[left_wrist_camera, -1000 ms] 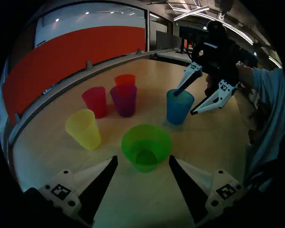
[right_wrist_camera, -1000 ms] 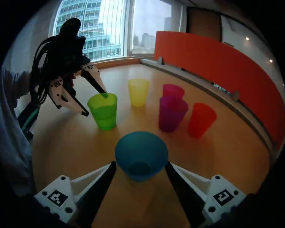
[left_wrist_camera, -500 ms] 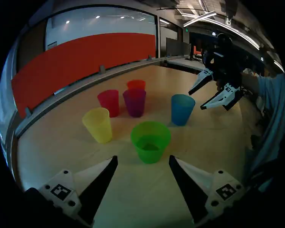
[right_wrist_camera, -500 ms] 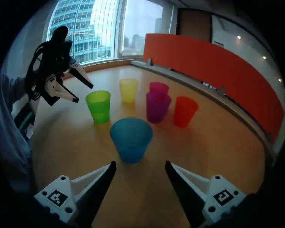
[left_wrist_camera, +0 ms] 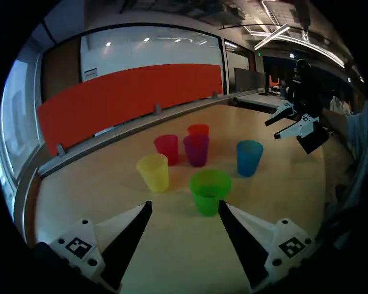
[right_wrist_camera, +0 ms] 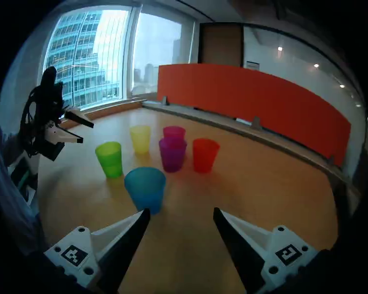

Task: Pour water

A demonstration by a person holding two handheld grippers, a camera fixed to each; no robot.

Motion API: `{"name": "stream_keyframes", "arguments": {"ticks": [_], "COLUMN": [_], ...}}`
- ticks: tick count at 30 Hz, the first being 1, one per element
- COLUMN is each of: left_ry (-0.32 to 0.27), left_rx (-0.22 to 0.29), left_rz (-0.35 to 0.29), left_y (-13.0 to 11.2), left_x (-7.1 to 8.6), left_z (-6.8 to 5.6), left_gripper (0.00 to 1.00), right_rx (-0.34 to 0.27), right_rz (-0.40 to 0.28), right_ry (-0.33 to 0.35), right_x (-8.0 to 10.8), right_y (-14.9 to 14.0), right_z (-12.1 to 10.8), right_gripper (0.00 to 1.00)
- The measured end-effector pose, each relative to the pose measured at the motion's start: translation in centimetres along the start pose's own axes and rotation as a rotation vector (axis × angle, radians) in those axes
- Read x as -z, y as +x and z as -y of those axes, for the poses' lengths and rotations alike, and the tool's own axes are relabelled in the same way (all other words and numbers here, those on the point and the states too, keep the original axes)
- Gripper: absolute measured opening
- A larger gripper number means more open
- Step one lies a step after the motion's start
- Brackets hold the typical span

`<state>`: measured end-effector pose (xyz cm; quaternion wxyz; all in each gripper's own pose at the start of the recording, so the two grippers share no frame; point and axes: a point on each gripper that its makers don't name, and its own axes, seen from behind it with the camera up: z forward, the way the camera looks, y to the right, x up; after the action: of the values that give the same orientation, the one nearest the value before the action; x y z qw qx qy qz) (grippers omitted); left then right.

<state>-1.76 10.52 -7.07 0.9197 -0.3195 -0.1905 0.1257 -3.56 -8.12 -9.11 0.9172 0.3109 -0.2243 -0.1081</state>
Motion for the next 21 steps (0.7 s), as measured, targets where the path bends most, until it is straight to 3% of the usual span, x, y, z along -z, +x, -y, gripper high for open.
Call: {"name": "stream_keyframes", "arguments": {"ticks": [11, 21], "left_ry": [0.17, 0.291], "left_rx": [0.079, 0.111], "left_rz": [-0.156, -0.283], "left_y": [2.8, 4.8], "left_x": [1.5, 2.6], "left_z": [3.6, 5.7], "left_gripper": [1.0, 1.0], "right_rx": [-0.061, -0.105], "right_rz": [-0.15, -0.279], "right_ry": [-0.148, -0.315], "right_x": [1.2, 2.3], "right_y": [3.7, 5.9], "right_z": [-3.5, -6.7], "right_gripper": [1.0, 1.0]}}
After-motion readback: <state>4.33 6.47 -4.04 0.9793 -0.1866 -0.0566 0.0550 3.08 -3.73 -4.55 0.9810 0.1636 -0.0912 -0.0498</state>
